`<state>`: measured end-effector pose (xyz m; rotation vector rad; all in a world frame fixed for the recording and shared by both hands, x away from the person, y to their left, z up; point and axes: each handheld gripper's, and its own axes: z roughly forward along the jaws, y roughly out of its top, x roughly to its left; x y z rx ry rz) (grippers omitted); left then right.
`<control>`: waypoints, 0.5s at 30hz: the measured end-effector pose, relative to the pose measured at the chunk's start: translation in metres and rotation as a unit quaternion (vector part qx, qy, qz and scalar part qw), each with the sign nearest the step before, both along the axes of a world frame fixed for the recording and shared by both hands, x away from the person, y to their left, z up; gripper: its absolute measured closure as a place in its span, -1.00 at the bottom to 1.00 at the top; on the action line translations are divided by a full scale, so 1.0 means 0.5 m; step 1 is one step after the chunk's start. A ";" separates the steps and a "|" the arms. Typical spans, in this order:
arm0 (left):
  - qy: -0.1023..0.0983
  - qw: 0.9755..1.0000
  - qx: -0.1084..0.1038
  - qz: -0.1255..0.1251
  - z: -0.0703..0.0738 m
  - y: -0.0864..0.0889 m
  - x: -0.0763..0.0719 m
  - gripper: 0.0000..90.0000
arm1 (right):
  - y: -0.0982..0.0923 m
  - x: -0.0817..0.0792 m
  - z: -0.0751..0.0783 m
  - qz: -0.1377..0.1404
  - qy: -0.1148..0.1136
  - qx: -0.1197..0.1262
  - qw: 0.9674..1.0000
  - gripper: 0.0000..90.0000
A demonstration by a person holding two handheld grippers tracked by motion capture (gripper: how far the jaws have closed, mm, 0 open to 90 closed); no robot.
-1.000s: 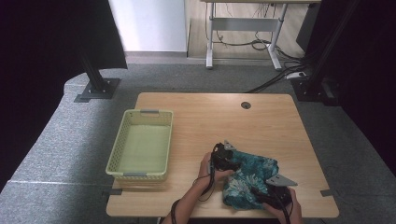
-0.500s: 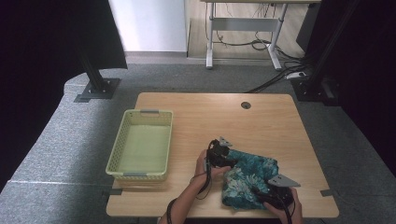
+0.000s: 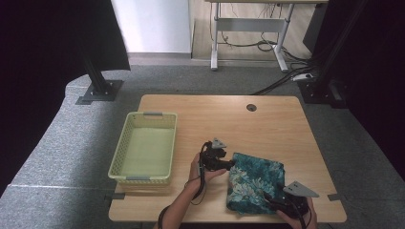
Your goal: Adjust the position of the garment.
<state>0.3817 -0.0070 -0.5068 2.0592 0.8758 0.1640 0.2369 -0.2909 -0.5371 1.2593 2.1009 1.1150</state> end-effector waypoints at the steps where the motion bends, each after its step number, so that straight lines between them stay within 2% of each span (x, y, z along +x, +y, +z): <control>1: -0.001 1.000 -0.001 -0.001 0.001 0.004 -0.002 -0.04 | -0.002 -0.002 0.001 0.000 -0.001 0.000 1.000 -0.25; 7: -0.002 1.000 -0.004 0.001 0.007 0.019 -0.004 -0.04 | -0.013 -0.009 0.000 -0.004 0.000 0.000 1.000 -0.25; 15: 0.007 1.000 -0.009 0.011 -0.001 0.031 0.006 -0.06 | -0.023 -0.008 0.004 -0.012 -0.002 0.006 1.000 -0.25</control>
